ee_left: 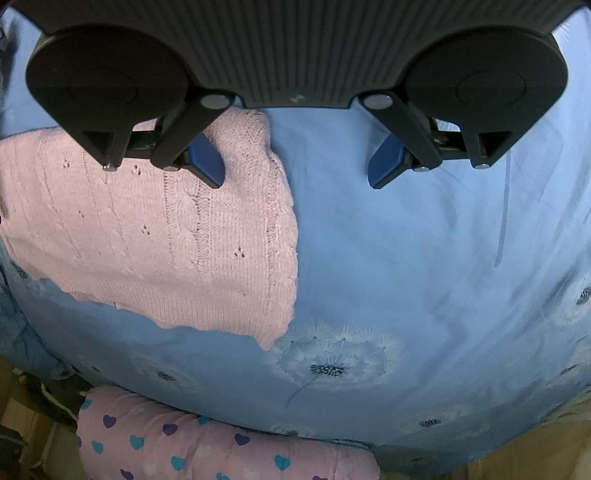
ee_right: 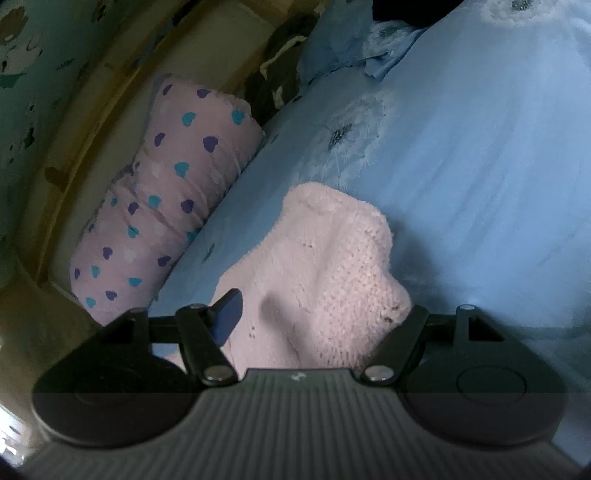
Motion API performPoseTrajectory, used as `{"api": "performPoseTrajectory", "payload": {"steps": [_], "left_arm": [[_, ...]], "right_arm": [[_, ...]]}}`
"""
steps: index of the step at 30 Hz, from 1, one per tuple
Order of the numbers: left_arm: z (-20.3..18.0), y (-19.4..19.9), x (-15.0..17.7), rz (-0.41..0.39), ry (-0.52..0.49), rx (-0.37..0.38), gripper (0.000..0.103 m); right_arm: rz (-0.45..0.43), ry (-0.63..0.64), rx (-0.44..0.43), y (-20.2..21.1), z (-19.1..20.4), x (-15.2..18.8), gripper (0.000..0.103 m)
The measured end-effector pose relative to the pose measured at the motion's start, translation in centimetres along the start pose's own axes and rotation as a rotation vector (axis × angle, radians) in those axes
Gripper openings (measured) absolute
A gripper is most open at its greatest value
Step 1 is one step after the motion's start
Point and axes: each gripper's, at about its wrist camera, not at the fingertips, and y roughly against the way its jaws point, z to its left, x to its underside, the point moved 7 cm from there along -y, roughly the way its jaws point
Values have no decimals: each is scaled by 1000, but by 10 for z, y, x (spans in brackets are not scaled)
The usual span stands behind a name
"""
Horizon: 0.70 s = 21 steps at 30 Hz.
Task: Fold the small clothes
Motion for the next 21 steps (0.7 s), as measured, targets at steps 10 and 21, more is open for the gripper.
{"api": "performPoseTrajectory", "payload": {"steps": [10,21], "left_arm": [[0,-1,0,2,4,3,88],[0,-1,0,1,7,4,88]], "right_arm": [[24,-39,8,-7,-8,-5,43],[41,-19,9,-16,-2,-10,45]]}}
